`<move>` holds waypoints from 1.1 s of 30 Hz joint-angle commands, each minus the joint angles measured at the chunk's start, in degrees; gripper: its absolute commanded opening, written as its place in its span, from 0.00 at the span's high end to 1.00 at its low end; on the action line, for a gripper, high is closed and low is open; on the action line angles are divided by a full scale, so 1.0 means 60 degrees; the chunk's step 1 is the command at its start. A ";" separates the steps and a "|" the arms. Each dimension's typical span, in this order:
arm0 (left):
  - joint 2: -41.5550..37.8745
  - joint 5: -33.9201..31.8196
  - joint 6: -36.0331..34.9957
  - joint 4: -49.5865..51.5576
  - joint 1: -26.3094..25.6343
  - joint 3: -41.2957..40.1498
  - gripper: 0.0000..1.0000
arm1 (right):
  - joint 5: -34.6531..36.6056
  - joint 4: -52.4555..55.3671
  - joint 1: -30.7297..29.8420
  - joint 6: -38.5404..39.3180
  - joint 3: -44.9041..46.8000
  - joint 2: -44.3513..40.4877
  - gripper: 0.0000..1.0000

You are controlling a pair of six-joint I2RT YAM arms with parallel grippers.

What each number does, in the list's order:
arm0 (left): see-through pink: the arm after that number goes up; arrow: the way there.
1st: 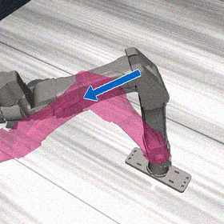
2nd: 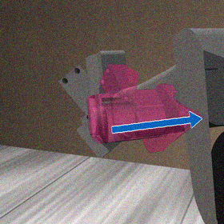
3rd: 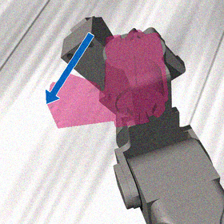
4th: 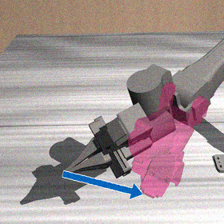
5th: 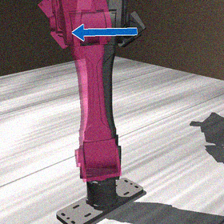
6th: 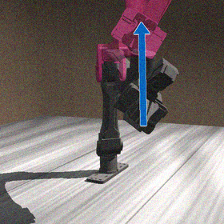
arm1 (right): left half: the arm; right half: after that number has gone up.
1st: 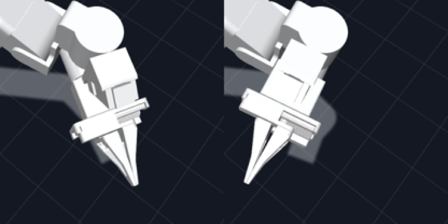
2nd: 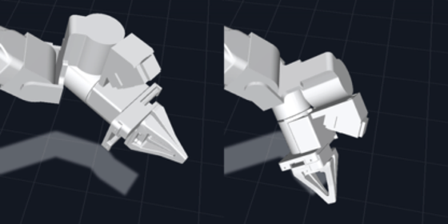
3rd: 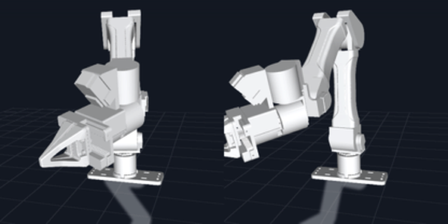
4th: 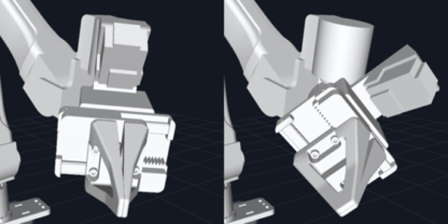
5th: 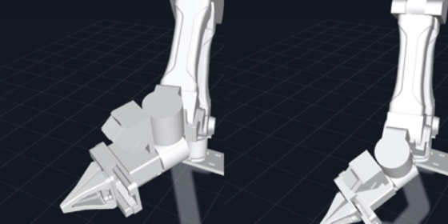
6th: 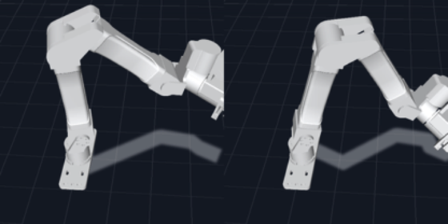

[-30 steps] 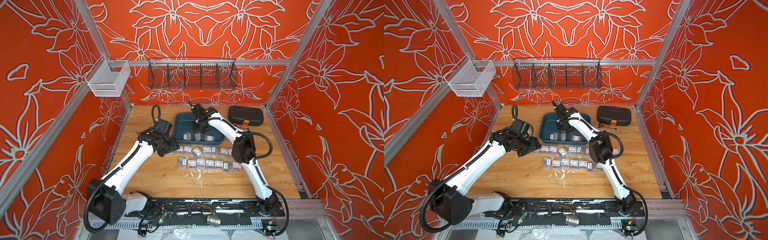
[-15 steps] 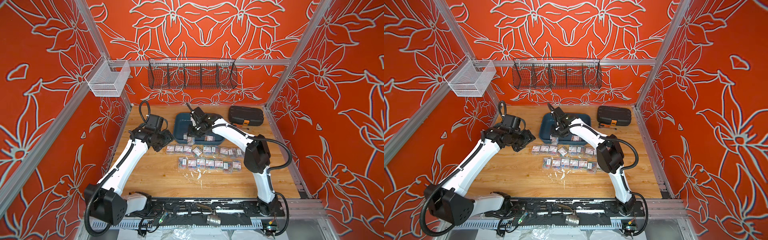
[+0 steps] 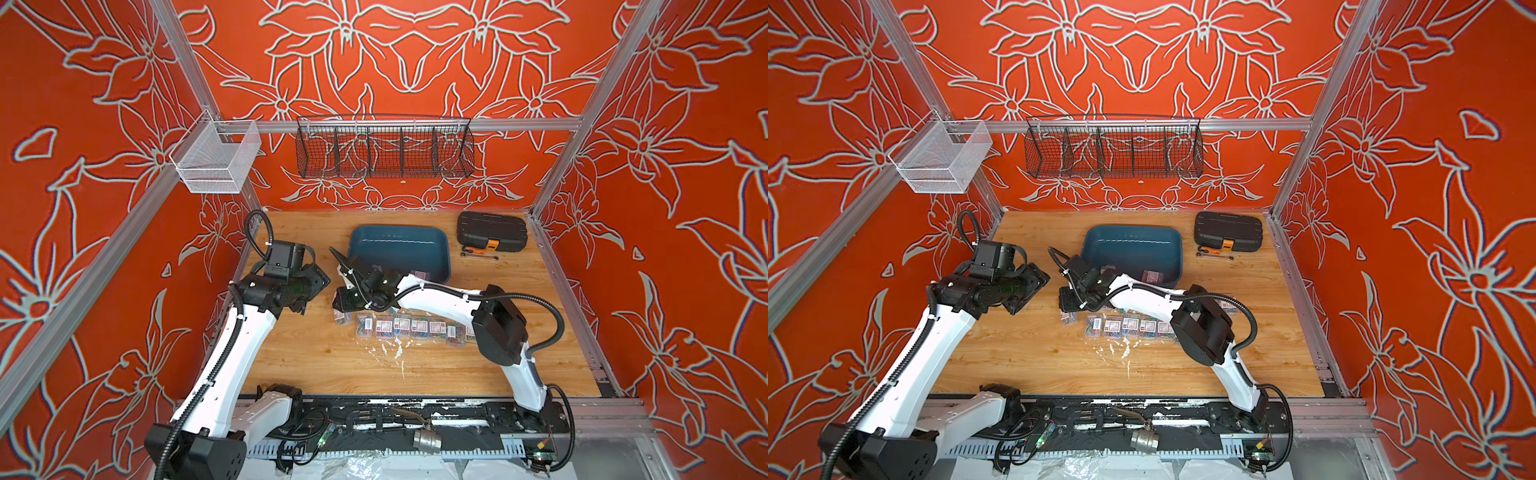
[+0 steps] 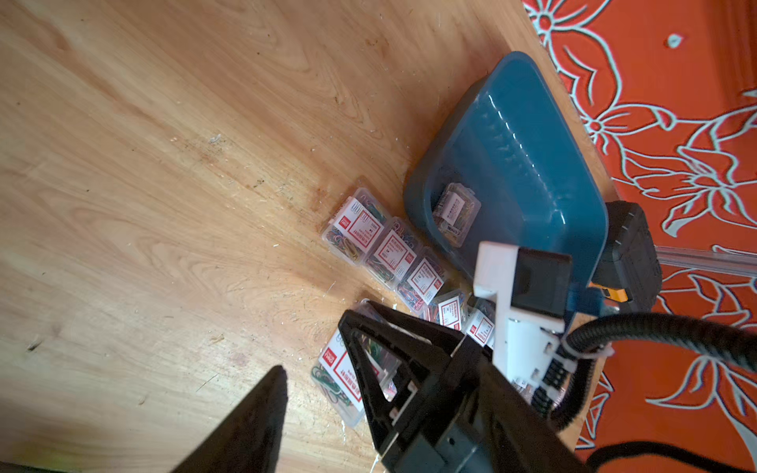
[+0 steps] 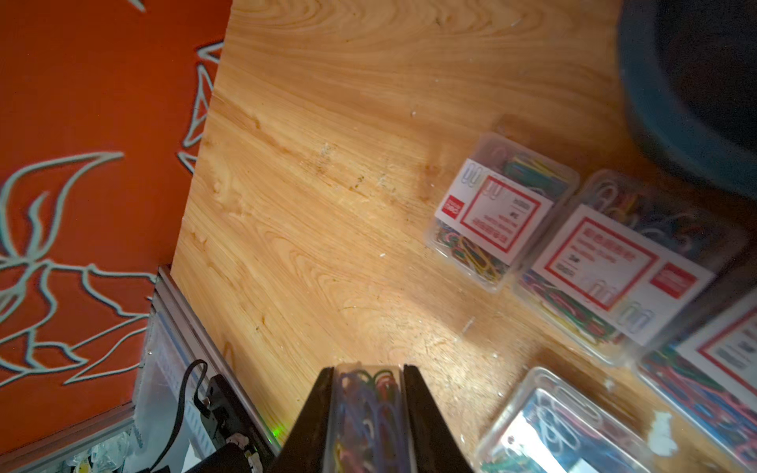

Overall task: Take the paper clips out of the storage box
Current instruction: Place the boxed paper clips at the center of the board.

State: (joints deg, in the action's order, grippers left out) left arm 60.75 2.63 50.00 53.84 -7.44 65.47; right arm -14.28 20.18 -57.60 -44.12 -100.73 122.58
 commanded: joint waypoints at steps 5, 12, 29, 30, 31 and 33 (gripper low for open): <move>-0.0150 0.0186 0.0046 0.0538 0.0170 -0.0765 0.28 | 0.0492 -0.0924 -0.0154 -0.0450 0.0277 0.0898 0.85; 0.0176 0.0405 -0.0313 0.0391 0.0284 -0.0834 0.28 | 0.0751 -0.0716 -0.0261 -0.0524 0.0484 0.1108 0.75; 0.1251 0.1617 -0.1413 -0.1636 0.0611 -0.2661 0.31 | 0.2357 0.2445 -0.0061 0.0390 -0.0118 -0.0899 0.42; 0.1345 0.1935 -0.1461 -0.2060 0.0611 -0.2864 0.32 | 0.2449 0.2663 -0.0027 0.0524 -0.0239 -0.1055 0.42; 0.1481 0.2201 -0.1455 -0.2433 0.0610 -0.3065 0.32 | 0.2592 0.2953 0.0051 0.0633 -0.0392 -0.1154 0.42; 0.1745 0.2522 -0.1392 -0.2876 0.0610 -0.3308 0.34 | 0.2747 0.3354 0.0265 0.0678 -0.0583 -0.1357 0.42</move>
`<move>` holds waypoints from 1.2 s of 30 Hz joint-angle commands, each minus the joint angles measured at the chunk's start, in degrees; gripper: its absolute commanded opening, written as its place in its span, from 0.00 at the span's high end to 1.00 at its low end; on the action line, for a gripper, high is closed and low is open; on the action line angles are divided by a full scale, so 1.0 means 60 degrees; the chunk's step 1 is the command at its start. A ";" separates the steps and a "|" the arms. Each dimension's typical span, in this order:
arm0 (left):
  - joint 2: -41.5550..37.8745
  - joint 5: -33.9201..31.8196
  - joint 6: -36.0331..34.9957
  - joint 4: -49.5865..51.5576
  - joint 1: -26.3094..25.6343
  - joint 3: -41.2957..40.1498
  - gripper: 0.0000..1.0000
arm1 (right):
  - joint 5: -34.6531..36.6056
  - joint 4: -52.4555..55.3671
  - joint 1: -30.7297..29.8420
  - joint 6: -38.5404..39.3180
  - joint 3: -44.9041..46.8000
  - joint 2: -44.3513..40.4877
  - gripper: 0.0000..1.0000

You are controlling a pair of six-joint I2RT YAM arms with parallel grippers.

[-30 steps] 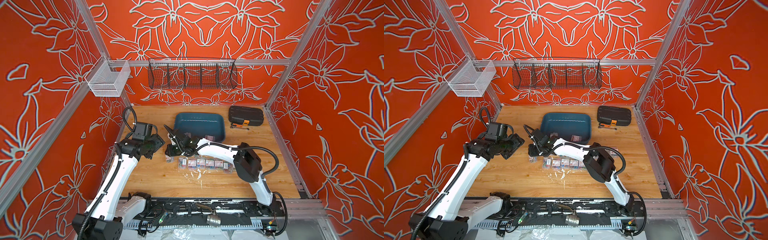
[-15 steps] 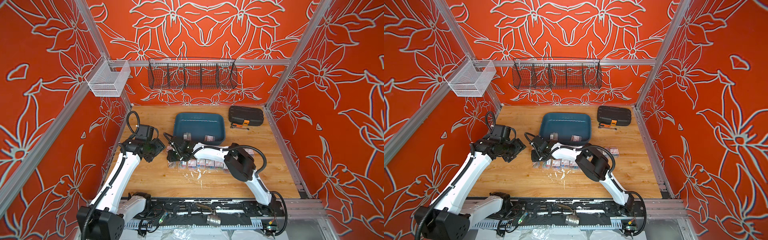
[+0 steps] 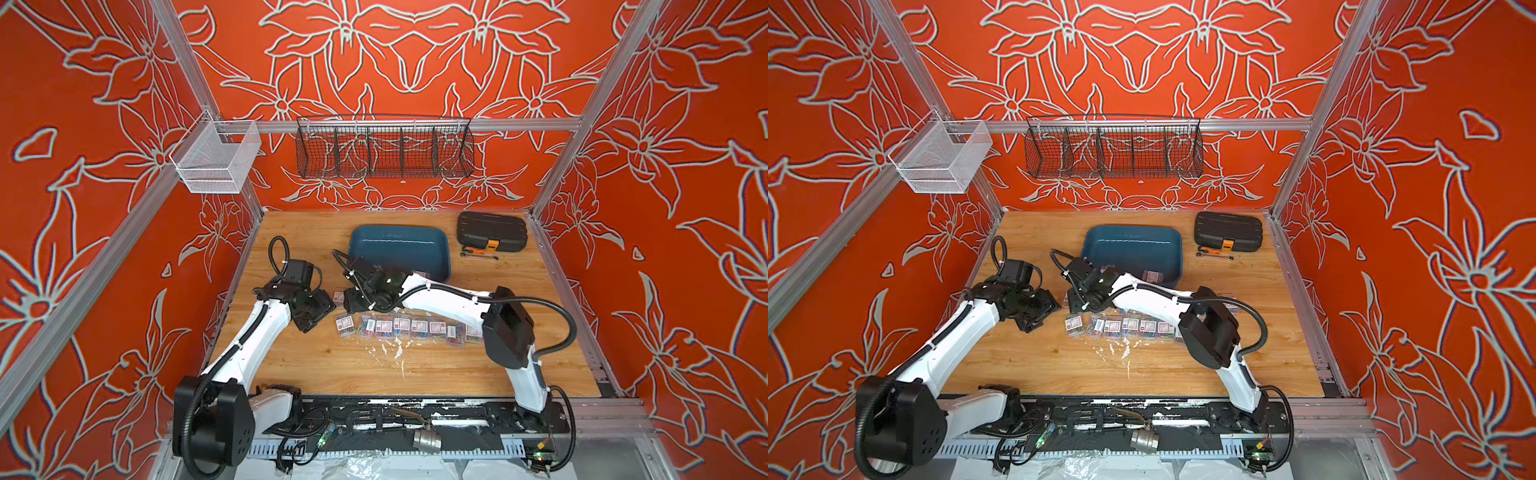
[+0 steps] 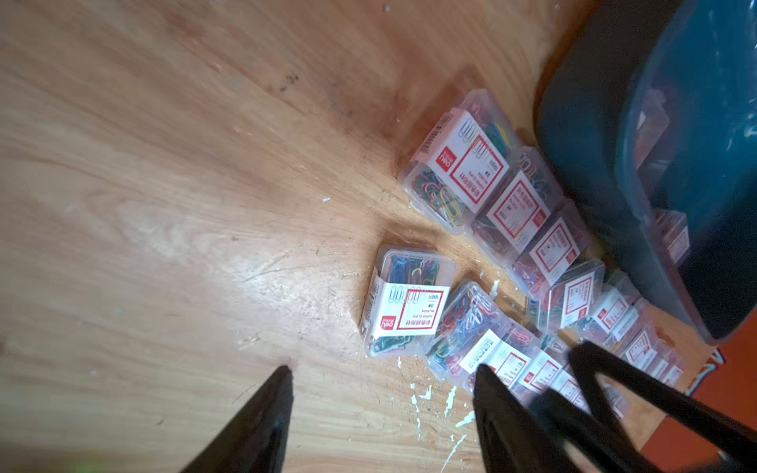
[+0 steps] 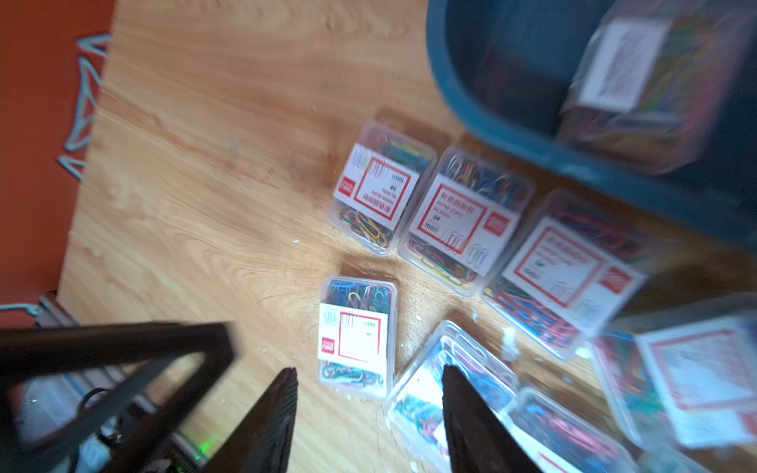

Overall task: Take the paper clips out of the storage box
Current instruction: Place the boxed paper clips at the center of the board.

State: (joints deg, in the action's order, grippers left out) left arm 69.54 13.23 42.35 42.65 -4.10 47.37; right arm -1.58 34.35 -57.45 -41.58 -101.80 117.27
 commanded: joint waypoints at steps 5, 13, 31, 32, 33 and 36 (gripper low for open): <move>0.1258 0.1504 0.0018 -0.1560 0.0012 -0.0487 0.37 | 0.0990 0.1528 0.1117 0.0222 -0.0726 -0.0687 0.43; 0.1996 0.1385 0.0631 -0.2533 0.0009 -0.0988 0.38 | 0.0889 0.3319 0.2574 0.0658 -0.3800 0.1464 0.45; 0.2665 0.1851 0.0419 -0.3256 -0.0576 -0.0731 0.39 | -0.0772 0.3283 0.2896 0.0998 -0.6658 0.5078 0.43; 0.2610 0.1872 0.0426 -0.3256 -0.0587 -0.0793 0.39 | -0.0805 0.3245 0.2882 0.1037 -0.6639 0.5093 0.43; 0.2530 0.1888 0.0456 -0.3270 -0.0620 -0.0882 0.39 | -0.0828 0.3218 0.2881 0.1061 -0.6634 0.5120 0.42; 0.2362 0.1990 0.0513 -0.3315 -0.0662 -0.1108 0.39 | -0.0911 0.3082 0.2845 0.1097 -0.6564 0.5166 0.40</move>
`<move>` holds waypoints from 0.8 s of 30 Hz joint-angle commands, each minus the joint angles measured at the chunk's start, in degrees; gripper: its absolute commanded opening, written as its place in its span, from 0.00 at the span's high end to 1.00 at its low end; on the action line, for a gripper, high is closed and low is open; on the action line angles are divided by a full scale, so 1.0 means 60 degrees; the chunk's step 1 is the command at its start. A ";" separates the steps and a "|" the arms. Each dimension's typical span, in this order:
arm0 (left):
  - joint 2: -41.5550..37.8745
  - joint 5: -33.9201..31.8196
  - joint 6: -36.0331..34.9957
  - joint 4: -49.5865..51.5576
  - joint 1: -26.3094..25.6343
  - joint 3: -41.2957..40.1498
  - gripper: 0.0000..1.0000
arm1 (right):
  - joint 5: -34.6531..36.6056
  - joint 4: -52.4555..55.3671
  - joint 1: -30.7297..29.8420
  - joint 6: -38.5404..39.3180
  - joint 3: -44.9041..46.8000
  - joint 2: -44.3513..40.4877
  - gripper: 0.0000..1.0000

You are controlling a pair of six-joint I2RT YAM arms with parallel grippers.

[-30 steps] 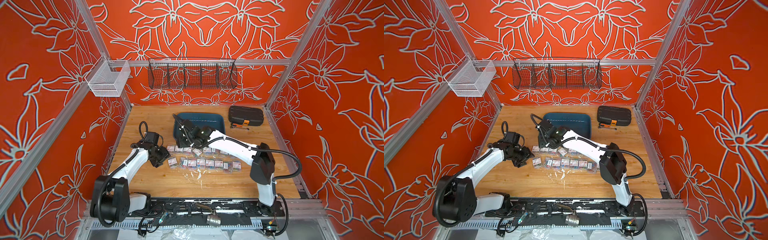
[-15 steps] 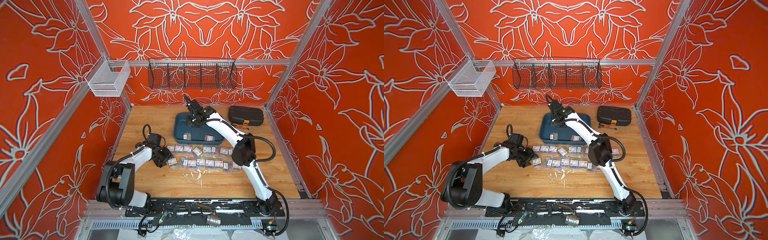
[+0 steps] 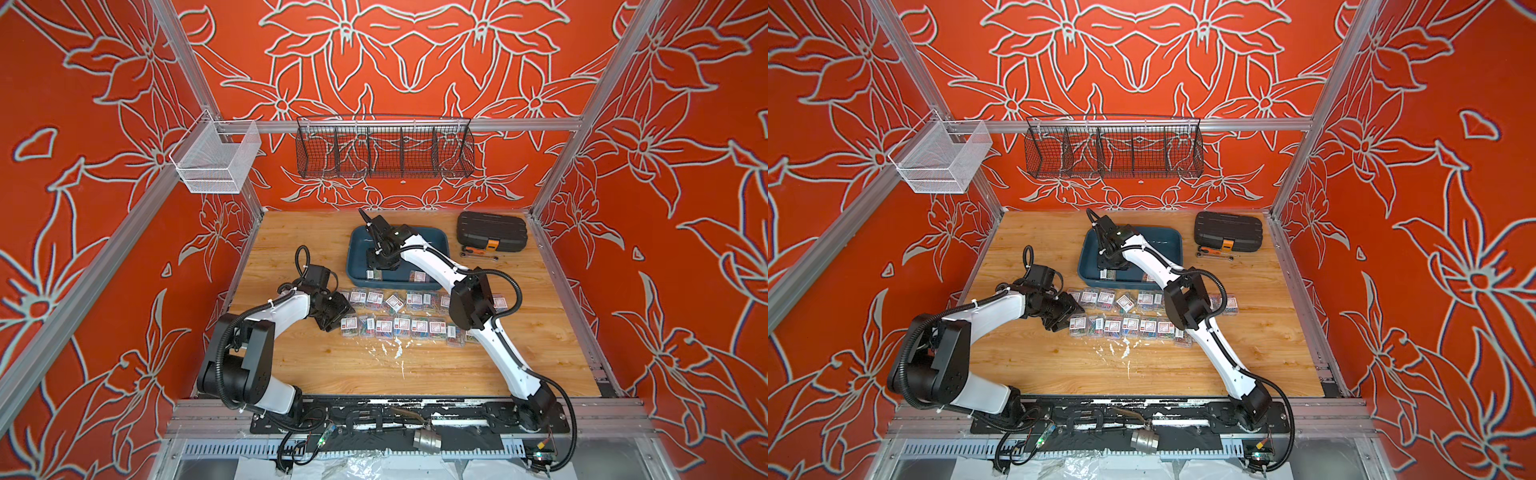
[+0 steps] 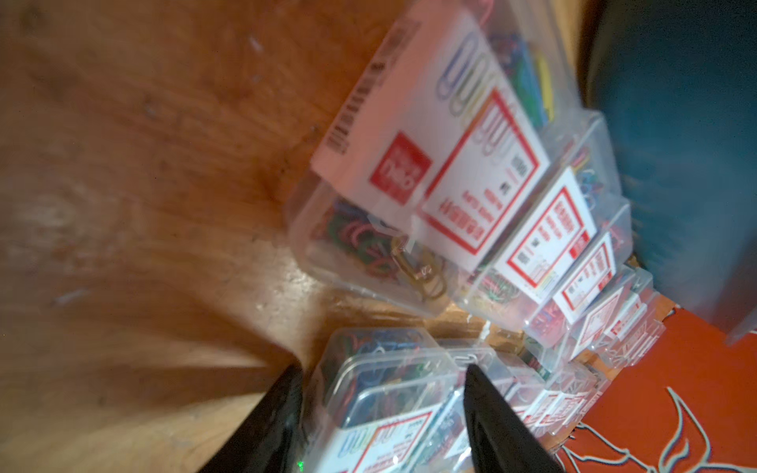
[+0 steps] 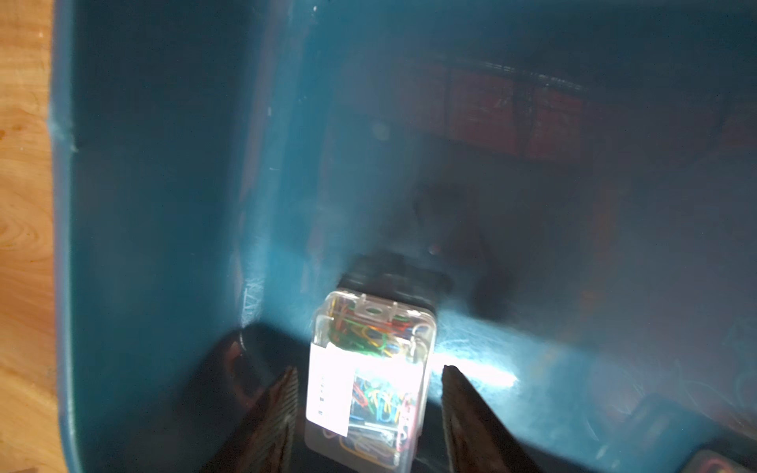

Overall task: Take the paper clips out of the storage box
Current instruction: Place the boxed paper clips at the center of the board.

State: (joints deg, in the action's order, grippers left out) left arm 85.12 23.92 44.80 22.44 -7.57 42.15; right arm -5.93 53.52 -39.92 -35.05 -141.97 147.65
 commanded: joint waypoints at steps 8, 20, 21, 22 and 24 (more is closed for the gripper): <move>-0.0278 0.0487 0.0051 0.0040 -0.0137 -0.0112 0.39 | 0.0475 0.0308 -0.0307 -0.0147 -0.0023 0.0525 0.40; -0.0153 0.0978 -0.0149 -0.0110 -0.0197 0.0006 0.39 | 0.0962 0.0718 -0.0407 -0.0304 -0.0250 0.0982 0.46; -0.0154 0.1010 -0.0167 -0.0106 -0.0203 0.0006 0.39 | 0.0999 0.0719 -0.0405 -0.0317 -0.0272 0.0967 0.48; -0.0154 0.1008 -0.0197 -0.0071 -0.0203 0.0020 0.39 | 0.1023 0.0719 -0.0407 -0.0327 -0.0273 0.0942 0.49; -0.0161 0.1001 -0.0249 0.0012 -0.0203 0.0055 0.39 | 0.1067 0.0786 -0.0407 -0.0326 -0.0379 0.0950 0.51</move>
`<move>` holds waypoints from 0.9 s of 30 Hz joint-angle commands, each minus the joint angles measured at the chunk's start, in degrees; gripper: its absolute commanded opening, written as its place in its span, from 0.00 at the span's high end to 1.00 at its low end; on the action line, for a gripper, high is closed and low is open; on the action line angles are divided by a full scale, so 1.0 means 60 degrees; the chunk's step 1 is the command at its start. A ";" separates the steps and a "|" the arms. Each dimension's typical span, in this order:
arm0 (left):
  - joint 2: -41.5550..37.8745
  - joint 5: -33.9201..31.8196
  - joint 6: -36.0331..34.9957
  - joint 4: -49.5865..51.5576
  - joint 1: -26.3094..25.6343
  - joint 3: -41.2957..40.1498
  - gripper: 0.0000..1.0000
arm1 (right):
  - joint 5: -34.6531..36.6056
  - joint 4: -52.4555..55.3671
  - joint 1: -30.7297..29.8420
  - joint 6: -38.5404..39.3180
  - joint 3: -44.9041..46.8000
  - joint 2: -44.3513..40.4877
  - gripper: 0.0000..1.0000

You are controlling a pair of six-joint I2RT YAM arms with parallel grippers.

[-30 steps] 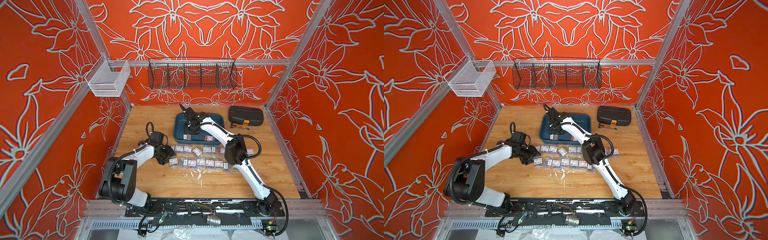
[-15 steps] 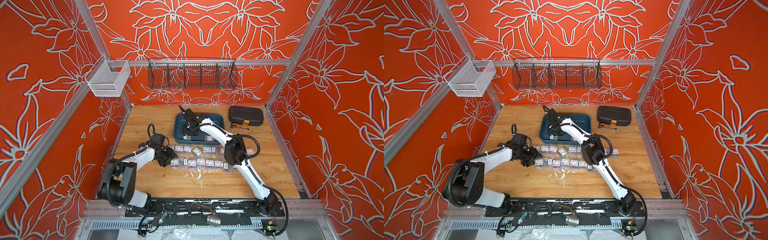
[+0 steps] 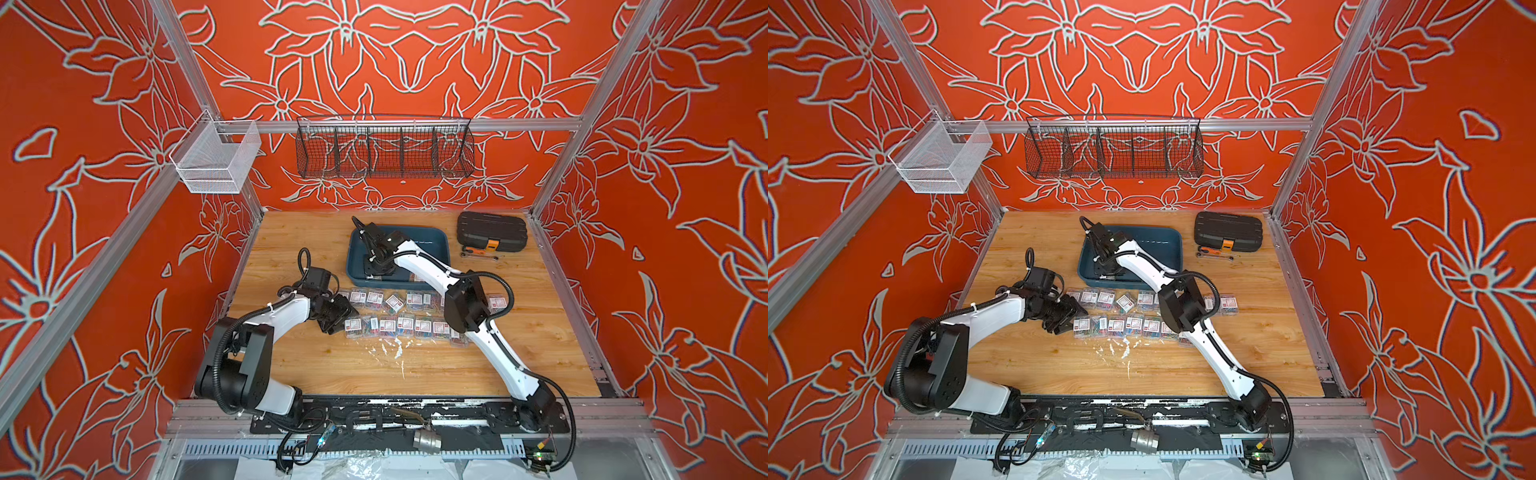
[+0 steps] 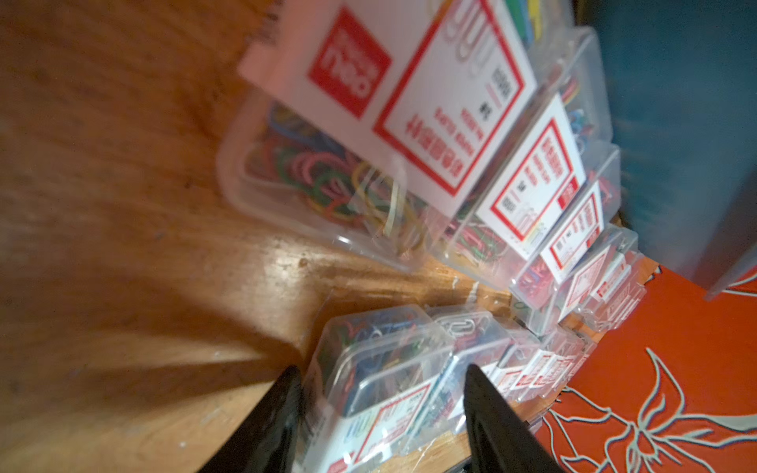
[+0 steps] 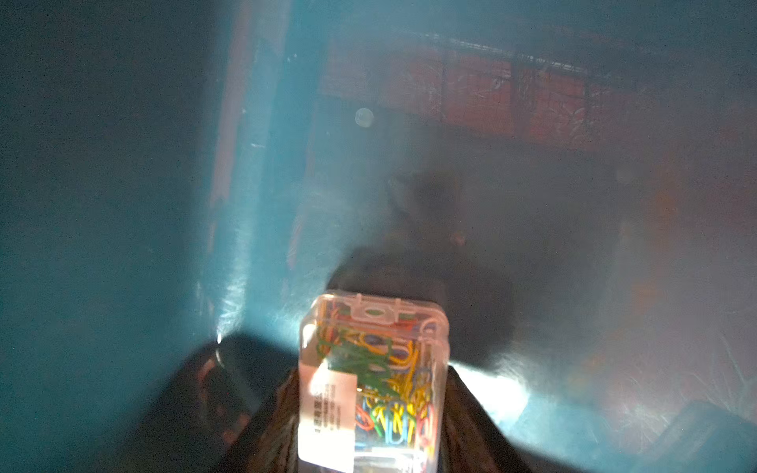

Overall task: Take the paper clips out of the storage box
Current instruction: Place the boxed paper clips at the center of the board, then pick up the boxed paper clips from the storage box.

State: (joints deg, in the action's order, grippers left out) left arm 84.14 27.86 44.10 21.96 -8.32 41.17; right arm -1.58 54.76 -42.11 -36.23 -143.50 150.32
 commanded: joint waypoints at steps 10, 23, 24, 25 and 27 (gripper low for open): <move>-0.0778 -0.0553 -0.0764 0.1842 -0.0079 0.0854 0.17 | 0.0418 0.0953 0.0010 0.0033 -0.0069 -0.0750 0.58; -0.1466 -0.0839 -0.0960 0.2859 0.0009 0.2439 0.11 | 0.0903 0.0965 0.0087 0.0456 0.2555 -0.3946 0.64; -0.1407 -0.0847 -0.0976 0.2845 0.0007 0.2606 0.11 | 0.0905 0.0912 0.0127 0.0460 0.3118 -0.4343 0.65; -0.1329 -0.0840 -0.0988 0.2845 0.0002 0.2749 0.11 | 0.0871 0.0755 0.0172 0.0478 0.3689 -0.4728 0.66; -0.1104 -0.0790 -0.1046 0.2830 0.0009 0.3079 0.11 | 0.0909 0.0256 0.0306 0.0458 0.5124 -0.5698 0.66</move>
State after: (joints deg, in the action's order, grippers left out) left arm 75.83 23.16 38.72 37.58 -8.58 57.01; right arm 1.72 56.84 -41.43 -33.87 -120.49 121.05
